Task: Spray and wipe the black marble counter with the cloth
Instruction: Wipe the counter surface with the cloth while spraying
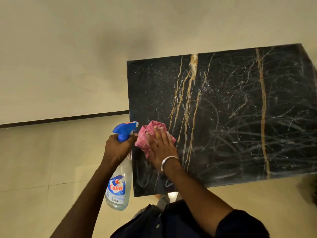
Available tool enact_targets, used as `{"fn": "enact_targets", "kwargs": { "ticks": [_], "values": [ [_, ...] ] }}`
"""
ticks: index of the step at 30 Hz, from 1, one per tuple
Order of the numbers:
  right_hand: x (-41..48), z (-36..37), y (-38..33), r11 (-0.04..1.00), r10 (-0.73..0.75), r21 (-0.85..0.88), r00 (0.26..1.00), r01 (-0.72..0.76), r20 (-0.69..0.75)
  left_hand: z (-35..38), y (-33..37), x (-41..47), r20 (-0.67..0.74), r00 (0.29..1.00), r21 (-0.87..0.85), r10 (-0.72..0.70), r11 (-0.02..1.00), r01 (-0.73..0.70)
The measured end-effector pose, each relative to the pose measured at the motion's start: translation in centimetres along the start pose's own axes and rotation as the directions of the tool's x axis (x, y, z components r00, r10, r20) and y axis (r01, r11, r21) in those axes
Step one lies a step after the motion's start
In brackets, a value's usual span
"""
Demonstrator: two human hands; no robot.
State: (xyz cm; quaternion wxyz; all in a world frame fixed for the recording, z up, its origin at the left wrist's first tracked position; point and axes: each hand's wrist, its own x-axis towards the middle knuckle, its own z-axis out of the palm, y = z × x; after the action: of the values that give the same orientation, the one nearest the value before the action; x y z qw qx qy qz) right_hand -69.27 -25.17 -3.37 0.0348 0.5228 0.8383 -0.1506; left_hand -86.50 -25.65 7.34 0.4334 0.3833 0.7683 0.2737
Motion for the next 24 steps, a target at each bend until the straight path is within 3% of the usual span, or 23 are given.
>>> {"fn": "enact_targets", "kwargs": {
  "ticks": [6,11,13,18,24],
  "values": [
    [-5.5,-1.2,10.0,0.962,0.273,0.011,0.960,-0.273,-0.060,0.5,0.6,0.5,0.002,1.000,-0.006,0.020,1.000,-0.020],
    [-4.8,-0.9,7.2,0.882,0.471,0.046,0.880,-0.469,-0.062,1.0,0.5,0.1,0.019,0.999,-0.024,0.043,0.999,-0.042],
    [-4.1,-0.6,4.3,0.897,0.441,0.072,0.896,-0.436,-0.057,1.3,0.5,-0.4,0.026,0.998,-0.015,0.054,0.998,-0.054],
    [-2.7,0.5,-3.9,0.976,0.203,0.072,0.978,-0.207,0.055,1.7,0.2,-1.4,-0.010,0.999,-0.010,0.051,0.999,-0.051],
    [-2.6,0.1,-7.6,0.999,0.003,0.041,0.991,-0.009,0.133,1.1,-0.1,-1.5,-0.079,0.995,-0.015,0.066,0.998,-0.067]
  ]
}}
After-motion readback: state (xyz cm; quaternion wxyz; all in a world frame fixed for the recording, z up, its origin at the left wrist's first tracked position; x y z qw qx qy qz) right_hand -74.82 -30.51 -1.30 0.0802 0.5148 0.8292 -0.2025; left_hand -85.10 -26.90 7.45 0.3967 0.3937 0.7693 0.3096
